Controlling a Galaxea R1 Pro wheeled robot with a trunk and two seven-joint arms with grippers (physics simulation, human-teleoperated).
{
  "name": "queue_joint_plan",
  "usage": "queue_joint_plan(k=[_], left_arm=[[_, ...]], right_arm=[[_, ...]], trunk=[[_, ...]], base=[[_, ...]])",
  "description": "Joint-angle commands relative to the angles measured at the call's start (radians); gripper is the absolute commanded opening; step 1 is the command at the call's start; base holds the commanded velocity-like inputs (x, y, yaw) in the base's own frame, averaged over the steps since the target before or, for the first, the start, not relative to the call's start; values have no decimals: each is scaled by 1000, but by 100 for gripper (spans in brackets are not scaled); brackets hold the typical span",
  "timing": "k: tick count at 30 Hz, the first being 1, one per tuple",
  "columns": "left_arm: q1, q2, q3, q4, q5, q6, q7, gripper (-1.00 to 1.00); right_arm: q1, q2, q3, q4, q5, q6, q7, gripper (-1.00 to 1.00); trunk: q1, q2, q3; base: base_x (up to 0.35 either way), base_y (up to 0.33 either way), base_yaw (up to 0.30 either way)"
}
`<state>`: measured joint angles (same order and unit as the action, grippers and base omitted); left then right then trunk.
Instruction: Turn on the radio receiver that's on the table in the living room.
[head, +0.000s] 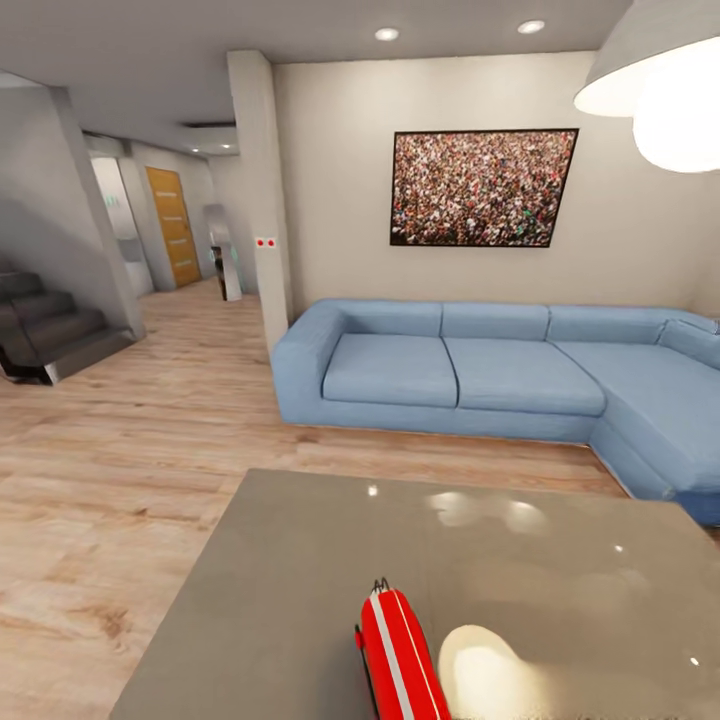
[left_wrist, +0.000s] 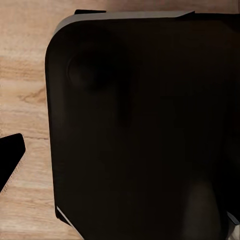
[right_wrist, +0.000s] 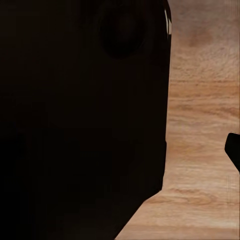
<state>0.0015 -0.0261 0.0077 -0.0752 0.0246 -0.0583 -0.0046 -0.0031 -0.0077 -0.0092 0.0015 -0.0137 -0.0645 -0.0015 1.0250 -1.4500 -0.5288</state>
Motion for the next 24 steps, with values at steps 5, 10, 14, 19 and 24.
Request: queue_joint_plan(k=[5, 10, 14, 19, 24], left_arm=[[0, 0, 0, 0, 0, 0, 0, 100], [0, 0, 0, 0, 1, 0, 0, 100], [0, 0, 0, 0, 1, 0, 0, 100], [0, 0, 0, 0, 1, 0, 0, 100], [0, 0, 0, 0, 1, 0, 0, 100]], right_arm=[[0, 0, 0, 0, 0, 0, 0, 100], [0, 0, 0, 0, 0, 0, 0, 100], [0, 0, 0, 0, 0, 0, 0, 100], [0, -1, 0, 0, 0, 0, 0, 100], [0, -1, 0, 0, 1, 0, 0, 100]], trunk=[[0, 0, 3], [0, 0, 6], [0, 0, 9], [0, 0, 11], [0, 0, 11]], base=[[1, 0, -256], [0, 0, -259], [0, 0, -260], [0, 0, -171], [0, 0, -38]])
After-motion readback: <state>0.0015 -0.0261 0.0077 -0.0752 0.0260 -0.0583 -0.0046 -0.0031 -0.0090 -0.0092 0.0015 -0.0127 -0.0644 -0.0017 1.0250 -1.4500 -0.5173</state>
